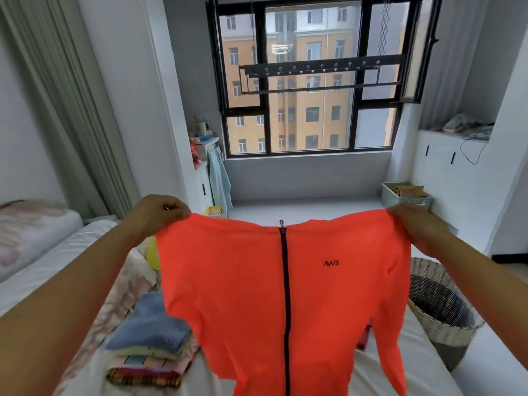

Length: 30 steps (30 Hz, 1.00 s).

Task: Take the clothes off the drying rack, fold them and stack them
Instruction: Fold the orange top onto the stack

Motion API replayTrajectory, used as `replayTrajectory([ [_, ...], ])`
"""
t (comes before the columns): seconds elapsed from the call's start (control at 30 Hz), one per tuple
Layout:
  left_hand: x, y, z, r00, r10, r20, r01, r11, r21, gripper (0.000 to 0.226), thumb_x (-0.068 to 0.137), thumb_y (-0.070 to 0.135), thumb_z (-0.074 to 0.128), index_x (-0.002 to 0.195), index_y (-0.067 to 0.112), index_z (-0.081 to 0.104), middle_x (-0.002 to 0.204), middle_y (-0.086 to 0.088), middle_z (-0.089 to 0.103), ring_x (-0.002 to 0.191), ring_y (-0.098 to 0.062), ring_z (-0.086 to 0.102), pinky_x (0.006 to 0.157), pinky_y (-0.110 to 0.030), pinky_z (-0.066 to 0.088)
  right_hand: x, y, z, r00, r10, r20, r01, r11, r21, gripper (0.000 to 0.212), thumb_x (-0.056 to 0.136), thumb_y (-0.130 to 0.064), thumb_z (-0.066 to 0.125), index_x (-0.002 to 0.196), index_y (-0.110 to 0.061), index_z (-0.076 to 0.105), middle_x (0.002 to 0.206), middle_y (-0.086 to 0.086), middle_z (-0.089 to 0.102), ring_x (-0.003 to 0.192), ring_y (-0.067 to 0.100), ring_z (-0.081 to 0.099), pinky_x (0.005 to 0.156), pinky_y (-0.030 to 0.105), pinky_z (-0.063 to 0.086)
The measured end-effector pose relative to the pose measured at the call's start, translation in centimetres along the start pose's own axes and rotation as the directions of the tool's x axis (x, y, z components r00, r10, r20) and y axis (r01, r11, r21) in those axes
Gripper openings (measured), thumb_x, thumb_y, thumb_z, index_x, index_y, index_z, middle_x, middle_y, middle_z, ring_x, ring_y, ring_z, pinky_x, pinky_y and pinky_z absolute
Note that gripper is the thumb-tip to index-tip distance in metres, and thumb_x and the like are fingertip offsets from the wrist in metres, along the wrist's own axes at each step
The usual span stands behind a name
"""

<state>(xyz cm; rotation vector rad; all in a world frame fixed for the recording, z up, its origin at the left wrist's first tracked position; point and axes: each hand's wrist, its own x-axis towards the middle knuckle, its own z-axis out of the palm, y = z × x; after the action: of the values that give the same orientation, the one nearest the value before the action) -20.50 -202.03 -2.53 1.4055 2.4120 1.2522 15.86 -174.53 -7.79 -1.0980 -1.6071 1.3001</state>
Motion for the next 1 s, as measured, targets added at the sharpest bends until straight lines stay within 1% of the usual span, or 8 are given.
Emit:
replayTrajectory([
  [0.3,-1.8,3.6,4.2,0.957,-0.157,-0.245,0.094,0.963,-0.251,0.022,0.089,0.005,0.056,0.072,0.018,0.063,0.080,-0.007,0.061,0.080,-0.023,0.053,0.079,-0.041,0.048,-0.3,0.7,-5.7,0.975,0.046,0.217,-0.085,0.981,0.174,0.020,0.081,-0.004,0.056,0.070,-0.016,0.046,0.065,0.005,0.040,0.055,0.013,0.040,0.052,0.028,0.036],
  [0.4,-2.6,5.6,6.3,0.970,-0.064,-0.233,0.032,0.990,-0.140,0.020,0.094,0.011,0.049,0.076,0.017,0.055,0.076,0.001,0.053,0.071,-0.014,0.046,0.063,-0.028,0.039,-1.0,1.0,-7.5,0.906,0.253,0.339,-0.240,0.967,-0.081,0.012,0.089,-0.015,0.057,0.080,-0.008,0.060,0.068,0.009,0.061,0.055,0.016,0.058,0.053,0.026,0.051],
  [0.47,-3.2,6.8,7.2,0.987,0.006,-0.160,-0.013,0.999,-0.044,0.015,0.095,0.013,0.047,0.082,0.012,0.054,0.077,0.003,0.051,0.068,-0.010,0.044,0.059,-0.023,0.034,-1.0,1.7,-8.7,0.866,0.374,0.332,-0.186,0.857,-0.481,0.029,0.087,-0.029,0.063,0.093,-0.001,0.066,0.087,0.013,0.069,0.076,0.025,0.066,0.072,0.035,0.056],
  [0.53,-3.8,7.5,7.8,0.998,0.037,-0.060,-0.035,0.999,0.032,0.014,0.095,0.014,0.048,0.086,0.009,0.056,0.078,0.002,0.054,0.070,-0.010,0.046,0.060,-0.022,0.035,-1.3,2.0,-9.8,0.877,0.359,0.320,-0.064,0.746,-0.663,0.035,0.082,-0.033,0.068,0.095,-0.001,0.067,0.096,0.011,0.067,0.087,0.026,0.063,0.084,0.038,0.052],
  [0.63,-4.7,7.9,7.9,0.992,-0.057,0.109,0.058,0.998,-0.004,0.013,0.092,0.019,0.057,0.087,0.008,0.062,0.080,0.000,0.060,0.074,-0.015,0.052,0.063,-0.024,0.040,-1.4,1.8,-11.4,0.909,0.250,0.334,-0.097,0.905,-0.414,0.014,0.082,-0.016,0.067,0.084,-0.003,0.064,0.090,0.017,0.066,0.082,0.027,0.061,0.083,0.039,0.051],
  [0.73,-5.3,7.3,7.3,0.910,-0.207,0.359,0.139,0.968,0.207,0.020,0.084,0.027,0.068,0.091,0.009,0.068,0.085,-0.005,0.066,0.079,-0.019,0.059,0.072,-0.034,0.047,-1.1,1.3,-12.0,0.953,0.092,0.290,-0.034,0.980,-0.199,0.008,0.086,-0.010,0.061,0.079,-0.010,0.058,0.083,0.010,0.060,0.077,0.019,0.055,0.069,0.028,0.045],
  [0.83,-5.8,6.4,7.5,0.878,-0.288,0.383,0.155,0.927,0.342,0.026,0.078,0.029,0.073,0.085,0.004,0.067,0.081,-0.010,0.063,0.074,-0.021,0.056,0.070,-0.034,0.043,-1.2,1.3,-11.8,0.951,0.045,0.306,-0.011,0.994,-0.109,0.008,0.089,-0.008,0.059,0.082,-0.012,0.056,0.084,0.008,0.058,0.078,0.019,0.055,0.075,0.028,0.048],
  [1.0,-6.9,6.7,9.0,0.898,-0.259,0.355,0.368,0.885,-0.287,0.036,0.064,0.017,0.079,0.087,0.001,0.058,0.084,-0.016,0.060,0.073,-0.021,0.058,0.073,-0.034,0.049,-0.9,1.7,-11.6,0.968,-0.101,0.231,0.121,0.990,-0.074,0.016,0.087,-0.005,0.061,0.077,-0.018,0.056,0.078,0.007,0.055,0.070,0.018,0.051,0.068,0.030,0.042],
])
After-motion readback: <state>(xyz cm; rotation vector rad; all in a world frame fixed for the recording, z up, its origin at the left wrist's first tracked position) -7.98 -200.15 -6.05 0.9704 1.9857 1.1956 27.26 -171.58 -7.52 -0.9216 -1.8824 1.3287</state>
